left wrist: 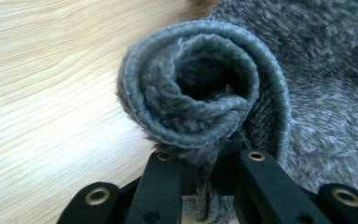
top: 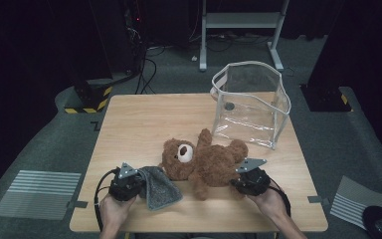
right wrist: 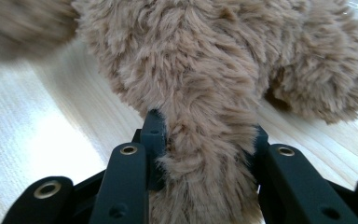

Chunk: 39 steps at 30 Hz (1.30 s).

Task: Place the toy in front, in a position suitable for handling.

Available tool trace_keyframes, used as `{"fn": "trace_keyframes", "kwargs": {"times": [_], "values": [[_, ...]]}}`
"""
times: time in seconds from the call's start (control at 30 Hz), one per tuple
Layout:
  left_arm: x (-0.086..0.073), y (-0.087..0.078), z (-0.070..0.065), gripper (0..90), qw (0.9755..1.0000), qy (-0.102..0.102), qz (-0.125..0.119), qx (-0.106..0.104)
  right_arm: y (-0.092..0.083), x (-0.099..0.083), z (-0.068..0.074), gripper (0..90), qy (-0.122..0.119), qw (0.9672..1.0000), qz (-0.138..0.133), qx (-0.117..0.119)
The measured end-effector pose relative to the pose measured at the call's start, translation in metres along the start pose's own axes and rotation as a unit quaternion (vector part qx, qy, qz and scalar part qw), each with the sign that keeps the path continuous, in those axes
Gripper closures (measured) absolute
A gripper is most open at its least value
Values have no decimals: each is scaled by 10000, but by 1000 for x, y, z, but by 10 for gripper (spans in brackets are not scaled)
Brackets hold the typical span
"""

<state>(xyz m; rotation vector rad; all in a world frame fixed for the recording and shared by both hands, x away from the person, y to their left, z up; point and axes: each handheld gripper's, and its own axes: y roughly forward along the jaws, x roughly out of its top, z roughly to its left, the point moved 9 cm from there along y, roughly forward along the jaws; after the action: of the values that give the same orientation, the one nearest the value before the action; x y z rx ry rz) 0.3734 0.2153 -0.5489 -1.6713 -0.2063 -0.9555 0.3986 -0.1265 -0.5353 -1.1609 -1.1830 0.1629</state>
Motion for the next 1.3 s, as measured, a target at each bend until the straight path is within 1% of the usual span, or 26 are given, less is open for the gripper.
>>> {"fn": "trace_keyframes", "kwargs": {"times": [0.07, 0.13, 0.17, 0.2, 0.27, 0.33, 0.37, 0.43, 0.5, 0.53, 0.57, 0.63, 0.73, 0.8, 0.87, 0.9, 0.97, 1.1, 1.13, 1.17, 1.2, 1.3], "values": [[-1, 0, 6, 825, 9999, -29, 52, 147, -1, -1, -2, 637, 16, 10000, -1, -28], [-2, 1, 10, 800, 9997, -150, 74, 162, -2, -1, -4, 637, 13, 10000, -2, -56], [-1, 0, 10, 769, 9997, -164, 40, 173, -2, -1, -3, 636, 26, 10000, 2, -59], [0, -1, 10, 710, 9997, -181, -2, 166, -1, -1, -3, 636, 12, 10000, -6, -72], [1, -3, 7, 558, 9996, -248, -102, 106, -1, 0, -2, 636, -1, 9999, -14, -110], [3, -10, 7, 434, 9991, -344, -237, 56, 0, 1, -3, 636, 7, 9999, -31, -111], [3, -14, 7, 392, 9989, -391, -253, 63, 0, 1, -3, 636, 20, 9999, -34, -109], [3, -22, 8, 352, 9988, -364, -309, 146, 0, 2, -3, 636, 19, 9999, -43, -107], [5, -29, 7, 334, 9987, -343, -365, 124, 1, 2, -3, 636, 3, 9999, -48, -114], [6, -31, 5, 321, 9985, -366, -392, 93, 1, 2, -3, 635, 4, 9999, -46, -120], [8, -33, 4, 314, 9985, -347, -421, 62, 1, 2, -3, 635, 4, 9999, -49, -121], [12, -36, 2, 302, 9980, -366, -518, 51, 1, 3, -3, 634, 9, 9999, -61, -125], [20, -42, 1, 279, 9969, -374, -681, 100, 1, 3, -3, 633, 8, 9999, -58, -136], [25, -46, -3, 276, 9964, -320, -774, 110, 1, 3, -2, 632, 0, 9999, -53, -145], [28, -48, -6, 274, 9966, -237, -782, 117, 1, 3, -3, 632, -10, 9999, -57, -144], [29, -49, -8, 272, 9967, -171, -779, 163, 1, 3, -3, 631, 4, 9999, -56, -141], [31, -49, -7, 273, 9965, -151, -772, 266, 1, 3, -3, 631, 3, 9999, -59, -142], [30, -54, 8, 275, 9947, -441, -860, 340, 1, 3, -3, 630, -7, 9999, -56, -147], [30, -55, 9, 275, 9943, -487, -886, 343, 1, 3, -3, 630, -9, 9999, -55, -148], [29, -56, 9, 275, 9944, -470, -885, 327, 1, 3, -3, 630, 3, 9999, -55, -146], [28, -56, 8, 275, 9949, -411, -855, 335, 2, 3, -3, 629, 14, 9999, -56, -142], [27, -48, -2, 275, 9965, -253, -777, 174, 2, 4, -3, 628, 21, 9999, -49, -150]]}}
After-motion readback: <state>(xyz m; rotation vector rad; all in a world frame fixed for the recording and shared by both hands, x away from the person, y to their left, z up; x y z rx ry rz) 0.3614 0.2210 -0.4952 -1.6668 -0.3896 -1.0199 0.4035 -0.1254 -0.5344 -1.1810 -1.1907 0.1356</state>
